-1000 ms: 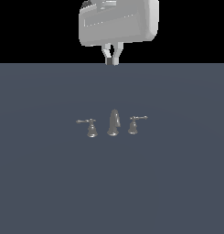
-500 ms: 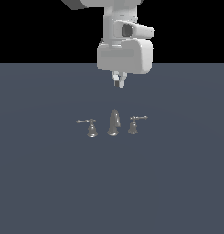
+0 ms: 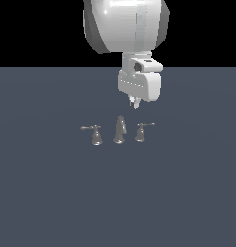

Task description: Turn on the faucet by rotating a designated handle.

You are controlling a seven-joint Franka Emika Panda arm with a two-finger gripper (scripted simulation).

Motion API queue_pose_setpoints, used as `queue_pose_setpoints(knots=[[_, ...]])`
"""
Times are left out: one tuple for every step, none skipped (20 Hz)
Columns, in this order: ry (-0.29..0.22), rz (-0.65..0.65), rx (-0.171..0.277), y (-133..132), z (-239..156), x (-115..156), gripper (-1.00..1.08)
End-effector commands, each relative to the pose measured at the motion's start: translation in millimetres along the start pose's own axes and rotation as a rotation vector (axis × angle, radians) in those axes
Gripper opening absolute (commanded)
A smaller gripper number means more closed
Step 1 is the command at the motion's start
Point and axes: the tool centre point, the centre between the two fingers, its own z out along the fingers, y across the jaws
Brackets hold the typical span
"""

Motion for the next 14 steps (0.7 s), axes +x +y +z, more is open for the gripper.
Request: queue_pose_setpoints(knots=[[0.000,0.062,0.000,-5.8,17.8,15.5,-1.00],[0.000,0.084,0.000,-7.7,24.4,21.4,-1.00],[0.000,0.106,-0.001,-9.4,30.6,27.0,-1.00],[-0.001,0.127,-0.001,-10.9,36.5,32.4,-1.00],[-0.001,0.146,-0.001,-12.2,42.0,37.5,-1.00],[-0.001,0.165,-0.001,-13.4,47.2,42.4,-1.00],[-0.002,0.182,-0.001,-14.4,52.1,46.9,-1.00],[-0.002,0.198,-0.001,-15.3,56.6,51.2,-1.00],[-0.003,0.213,0.000,-16.0,60.8,55.3,-1.00],[-0.003,0.227,0.000,-16.7,64.6,59.0,-1.00],[-0.004,0.240,0.000,-17.3,68.1,62.4,-1.00],[-0.004,0.251,0.000,-17.7,71.3,65.6,-1.00],[-0.005,0.262,0.000,-18.1,74.2,68.3,-1.00],[-0.005,0.271,0.000,-18.5,76.6,70.8,-1.00]])
